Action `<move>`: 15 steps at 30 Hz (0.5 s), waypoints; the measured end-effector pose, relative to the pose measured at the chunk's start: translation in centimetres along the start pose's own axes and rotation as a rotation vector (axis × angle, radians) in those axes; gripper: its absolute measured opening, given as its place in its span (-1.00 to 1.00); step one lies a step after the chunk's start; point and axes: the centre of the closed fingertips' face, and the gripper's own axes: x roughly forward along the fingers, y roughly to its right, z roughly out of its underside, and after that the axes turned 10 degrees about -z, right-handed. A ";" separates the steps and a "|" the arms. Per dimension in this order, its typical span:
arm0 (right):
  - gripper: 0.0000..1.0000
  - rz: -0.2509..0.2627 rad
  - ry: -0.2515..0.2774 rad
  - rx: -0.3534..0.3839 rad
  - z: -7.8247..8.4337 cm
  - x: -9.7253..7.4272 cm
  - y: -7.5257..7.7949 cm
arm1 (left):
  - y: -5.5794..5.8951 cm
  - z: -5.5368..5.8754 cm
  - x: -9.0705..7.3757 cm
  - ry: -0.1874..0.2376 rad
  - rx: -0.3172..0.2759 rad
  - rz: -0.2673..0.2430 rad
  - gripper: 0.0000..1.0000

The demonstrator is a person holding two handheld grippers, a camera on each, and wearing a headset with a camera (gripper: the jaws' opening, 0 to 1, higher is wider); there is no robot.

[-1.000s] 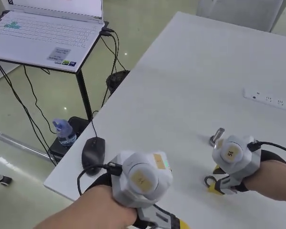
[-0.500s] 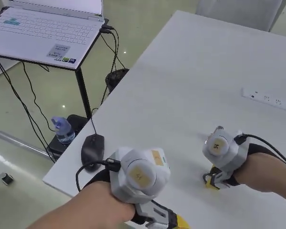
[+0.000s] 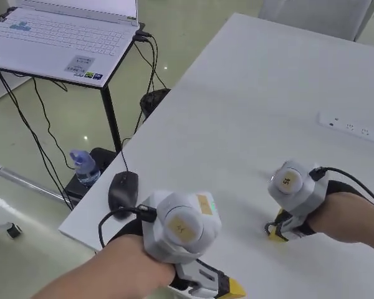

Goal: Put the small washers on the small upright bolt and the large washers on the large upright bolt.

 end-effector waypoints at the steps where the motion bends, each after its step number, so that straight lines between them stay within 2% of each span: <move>1: -0.58 -0.002 0.001 -0.001 0.0 0.0 0.0 | 0.0 0.0 0.0 0.000 -0.001 -0.002 0.47; 10: -0.58 -0.005 -0.004 -0.001 0.5 -0.2 0.2 | -0.1 0.0 -0.2 0.000 -0.010 -0.012 0.47; 15: -0.58 -0.002 -0.001 0.001 0.6 -1.0 0.7 | -0.2 -0.1 -0.3 -0.002 -0.009 -0.019 0.47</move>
